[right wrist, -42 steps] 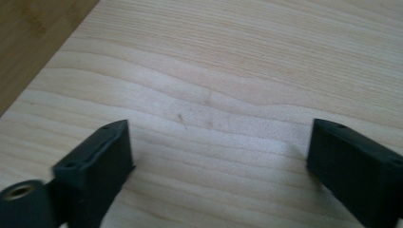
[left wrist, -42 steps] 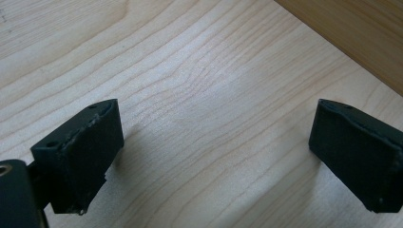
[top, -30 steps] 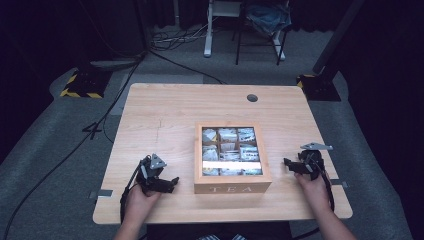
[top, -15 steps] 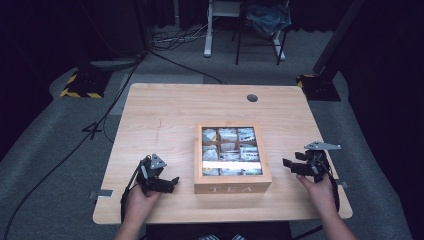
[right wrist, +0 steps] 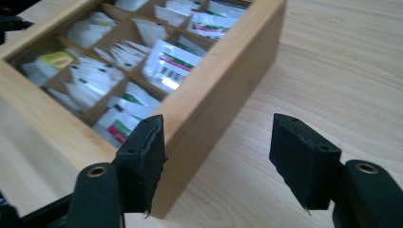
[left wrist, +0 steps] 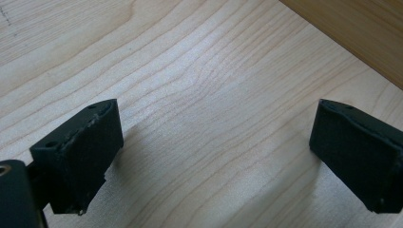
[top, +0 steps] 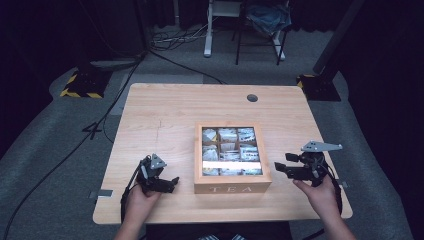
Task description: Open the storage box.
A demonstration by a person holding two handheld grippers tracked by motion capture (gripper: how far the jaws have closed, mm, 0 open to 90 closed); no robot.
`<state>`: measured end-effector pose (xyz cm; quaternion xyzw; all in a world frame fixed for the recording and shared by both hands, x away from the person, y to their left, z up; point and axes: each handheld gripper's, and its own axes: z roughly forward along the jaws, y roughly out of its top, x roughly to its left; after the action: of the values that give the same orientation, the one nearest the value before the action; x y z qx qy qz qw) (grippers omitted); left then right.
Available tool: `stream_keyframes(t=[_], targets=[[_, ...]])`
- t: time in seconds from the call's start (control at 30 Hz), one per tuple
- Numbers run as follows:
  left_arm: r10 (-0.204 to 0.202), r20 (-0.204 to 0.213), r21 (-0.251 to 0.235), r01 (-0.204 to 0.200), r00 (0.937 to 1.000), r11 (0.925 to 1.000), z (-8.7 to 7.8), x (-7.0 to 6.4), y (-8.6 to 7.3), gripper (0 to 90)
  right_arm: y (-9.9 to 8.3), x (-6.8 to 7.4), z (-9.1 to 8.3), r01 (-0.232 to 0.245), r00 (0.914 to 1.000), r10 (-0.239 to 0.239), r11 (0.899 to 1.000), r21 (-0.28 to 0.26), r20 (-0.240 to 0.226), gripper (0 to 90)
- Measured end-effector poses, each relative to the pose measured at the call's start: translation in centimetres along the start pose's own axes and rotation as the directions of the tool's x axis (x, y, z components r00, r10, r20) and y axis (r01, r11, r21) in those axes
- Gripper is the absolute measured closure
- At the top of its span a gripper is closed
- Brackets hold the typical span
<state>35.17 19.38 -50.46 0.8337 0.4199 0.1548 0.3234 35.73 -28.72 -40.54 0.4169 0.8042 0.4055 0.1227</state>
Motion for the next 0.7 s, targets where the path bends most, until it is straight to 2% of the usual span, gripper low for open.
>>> stream_keyframes(t=[0.2,0.23,0.3,0.43,0.47,0.5,0.7], targets=[[0.000,0.000,0.000,0.000,1.0000,1.0000,0.0,0.0,0.0,4.4,0.4,1.7,-0.1,0.042,0.9980,-0.042,0.999,0.005,-0.047,35.4],[0.000,0.000,0.000,0.000,1.0000,1.0000,0.0,0.0,0.0,4.5,0.5,2.2,0.1,0.048,0.9963,-0.047,0.999,0.013,-0.072,34.7],[0.000,0.000,0.000,0.000,1.0000,1.0000,0.0,0.0,0.0,4.4,0.5,2.4,0.2,0.052,0.9949,-0.050,0.998,0.018,-0.087,34.3],[-0.001,-0.001,-0.002,0.001,1.0000,1.0000,0.0,0.0,0.0,4.4,0.6,3.4,1.2,0.085,0.9877,-0.075,0.994,0.065,-0.137,31.0],[0.000,0.000,0.000,0.000,1.0000,1.0000,0.0,0.0,0.0,4.4,0.6,3.4,1.2,0.085,0.9877,-0.075,0.994,0.065,-0.137,31.0],[0.001,-0.001,0.000,-0.001,1.0000,1.0000,0.0,0.0,0.0,4.4,0.6,3.6,1.6,0.084,0.9864,-0.069,0.992,0.096,-0.149,29.6],[0.000,0.000,0.000,0.000,1.0000,1.0000,0.0,0.0,0.0,4.4,0.3,3.9,2.5,0.099,0.9862,-0.075,0.982,0.164,-0.148,26.6]])
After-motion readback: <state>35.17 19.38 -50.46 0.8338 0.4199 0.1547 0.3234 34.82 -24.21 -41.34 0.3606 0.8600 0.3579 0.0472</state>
